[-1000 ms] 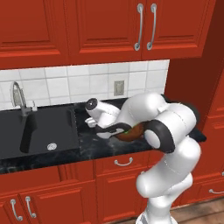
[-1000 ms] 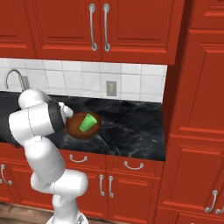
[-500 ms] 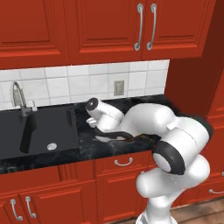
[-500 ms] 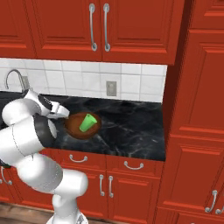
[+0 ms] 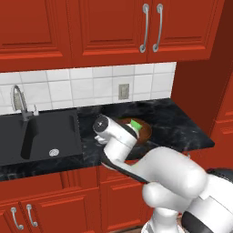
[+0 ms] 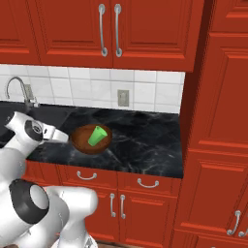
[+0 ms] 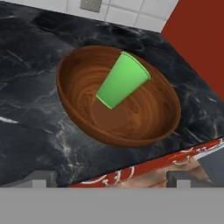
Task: Place the cup inside the bowl on the dining table and move the bowl to any counter.
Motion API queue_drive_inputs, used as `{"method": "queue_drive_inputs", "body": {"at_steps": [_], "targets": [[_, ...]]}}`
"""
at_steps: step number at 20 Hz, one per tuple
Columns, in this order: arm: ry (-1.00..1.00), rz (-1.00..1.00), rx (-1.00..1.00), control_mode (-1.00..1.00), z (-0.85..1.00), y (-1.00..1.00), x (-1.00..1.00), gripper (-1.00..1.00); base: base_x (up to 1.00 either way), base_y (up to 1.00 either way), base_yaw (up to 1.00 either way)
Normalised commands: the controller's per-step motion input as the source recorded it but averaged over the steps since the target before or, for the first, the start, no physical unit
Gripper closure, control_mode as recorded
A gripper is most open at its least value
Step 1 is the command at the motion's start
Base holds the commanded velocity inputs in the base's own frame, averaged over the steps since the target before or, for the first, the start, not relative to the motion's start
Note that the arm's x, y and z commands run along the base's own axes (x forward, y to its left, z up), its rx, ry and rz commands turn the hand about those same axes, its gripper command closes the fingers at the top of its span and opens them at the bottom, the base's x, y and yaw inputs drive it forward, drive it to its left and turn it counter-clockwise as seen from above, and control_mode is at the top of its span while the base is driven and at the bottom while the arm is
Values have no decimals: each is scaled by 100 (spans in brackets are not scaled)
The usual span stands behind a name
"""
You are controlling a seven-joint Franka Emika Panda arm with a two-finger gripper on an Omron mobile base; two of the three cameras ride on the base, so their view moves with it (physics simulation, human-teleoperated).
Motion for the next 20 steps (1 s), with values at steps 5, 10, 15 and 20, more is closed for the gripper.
{"method": "queue_drive_inputs", "body": {"at_steps": [5,10,15,20], "targets": [[-6,-1,0,-100,34,-19,-57,-100,0,0,0],[-5,-1,0,-100,43,-25,-52,-100,0,0,0],[-4,0,0,-100,48,-29,-68,-100,0,0,0],[-3,0,0,-100,48,-25,-63,-100,0,0,0]]}}
